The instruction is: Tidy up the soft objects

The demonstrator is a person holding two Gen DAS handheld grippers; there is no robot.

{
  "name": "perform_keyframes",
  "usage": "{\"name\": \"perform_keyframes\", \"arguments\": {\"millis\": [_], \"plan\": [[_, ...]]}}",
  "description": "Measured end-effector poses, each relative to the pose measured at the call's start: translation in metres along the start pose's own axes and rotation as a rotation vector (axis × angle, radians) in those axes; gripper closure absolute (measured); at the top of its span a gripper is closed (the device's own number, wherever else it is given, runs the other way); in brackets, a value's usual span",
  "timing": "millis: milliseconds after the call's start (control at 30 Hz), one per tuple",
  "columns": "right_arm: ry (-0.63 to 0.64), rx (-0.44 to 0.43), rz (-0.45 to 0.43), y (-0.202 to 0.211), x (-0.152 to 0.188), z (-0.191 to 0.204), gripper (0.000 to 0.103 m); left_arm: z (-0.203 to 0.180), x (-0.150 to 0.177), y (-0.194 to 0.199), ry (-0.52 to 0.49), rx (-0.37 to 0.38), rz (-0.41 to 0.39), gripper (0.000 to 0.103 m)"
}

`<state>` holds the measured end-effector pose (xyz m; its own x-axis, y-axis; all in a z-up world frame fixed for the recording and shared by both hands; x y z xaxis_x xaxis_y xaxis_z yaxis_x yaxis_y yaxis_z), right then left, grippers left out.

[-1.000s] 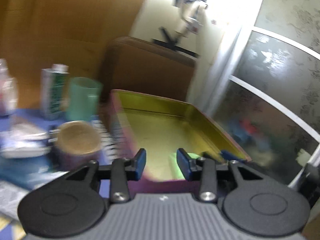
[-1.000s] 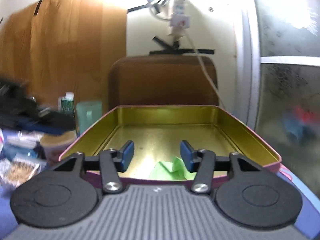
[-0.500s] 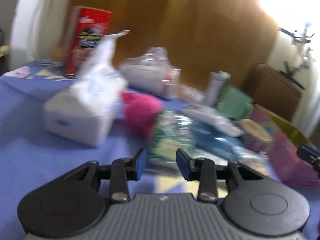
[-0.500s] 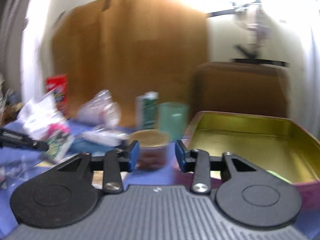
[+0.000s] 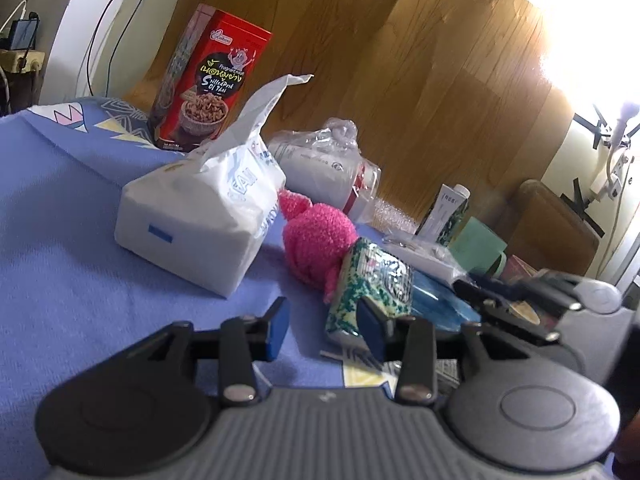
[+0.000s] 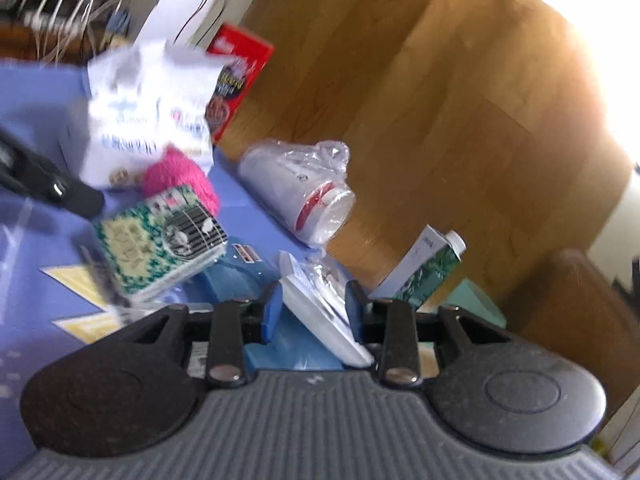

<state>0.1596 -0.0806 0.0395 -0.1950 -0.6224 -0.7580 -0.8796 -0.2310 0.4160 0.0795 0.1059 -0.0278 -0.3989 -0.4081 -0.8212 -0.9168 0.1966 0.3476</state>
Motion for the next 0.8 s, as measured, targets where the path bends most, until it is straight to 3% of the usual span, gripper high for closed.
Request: {"name": "perform_keyframes", "arguments": {"millis": [33, 133, 267, 333, 400, 500, 600, 667, 733, 800], "plan": [[0.020, 0.006, 0.010, -0.001, 0.002, 0.002, 0.101, -0.002, 0.000, 0.000, 0.003, -0.001, -0.004, 0.061], [0.012, -0.038, -0.032, 0.025, 0.002, 0.006, 0.101, 0.000, 0.000, 0.000, 0.016, 0.004, -0.013, 0.060], [-0.064, -0.159, -0.101, 0.096, -0.001, 0.011, 0.101, 0.002, 0.000, 0.001, 0.025, 0.001, -0.013, 0.060], [-0.056, -0.176, -0.126, 0.123, 0.003, 0.014, 0.101, 0.001, 0.000, 0.000, 0.024, -0.003, -0.011, 0.058], [-0.063, -0.168, -0.118, 0.130, 0.006, 0.012, 0.101, -0.001, 0.001, -0.001, 0.016, -0.020, -0.005, 0.058], [-0.186, -0.166, -0.044, 0.112, 0.013, -0.006, 0.099, -0.002, 0.002, 0.002, 0.003, -0.028, -0.016, 0.058], [-0.334, -0.099, 0.033, 0.096, 0.024, -0.021, 0.073, -0.004, 0.002, 0.006, -0.022, -0.009, -0.035, 0.057], [-0.447, -0.037, 0.056, 0.094, 0.033, -0.032, 0.033, -0.007, 0.003, 0.006, -0.034, 0.005, -0.033, 0.057], [-0.537, -0.007, 0.092, 0.093, 0.043, -0.039, 0.024, -0.008, 0.002, 0.004, -0.042, 0.014, -0.028, 0.057], [-0.601, -0.033, 0.151, 0.087, 0.051, -0.042, 0.024, -0.009, 0.002, 0.004, -0.049, 0.023, -0.030, 0.057]]}}
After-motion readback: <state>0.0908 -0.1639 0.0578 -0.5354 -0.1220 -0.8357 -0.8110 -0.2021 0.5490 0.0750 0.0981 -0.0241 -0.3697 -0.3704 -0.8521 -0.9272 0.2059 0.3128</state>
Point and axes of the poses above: each gripper's, at about its wrist camera, not at the fingertips, and y roughly against the way its jaws point, z to its left, x to its underside, the point moved 2 cm from there along -y, roughly the way its jaws point, and after that the axes turned 5 degrees about -z, right-handed, at the moved point
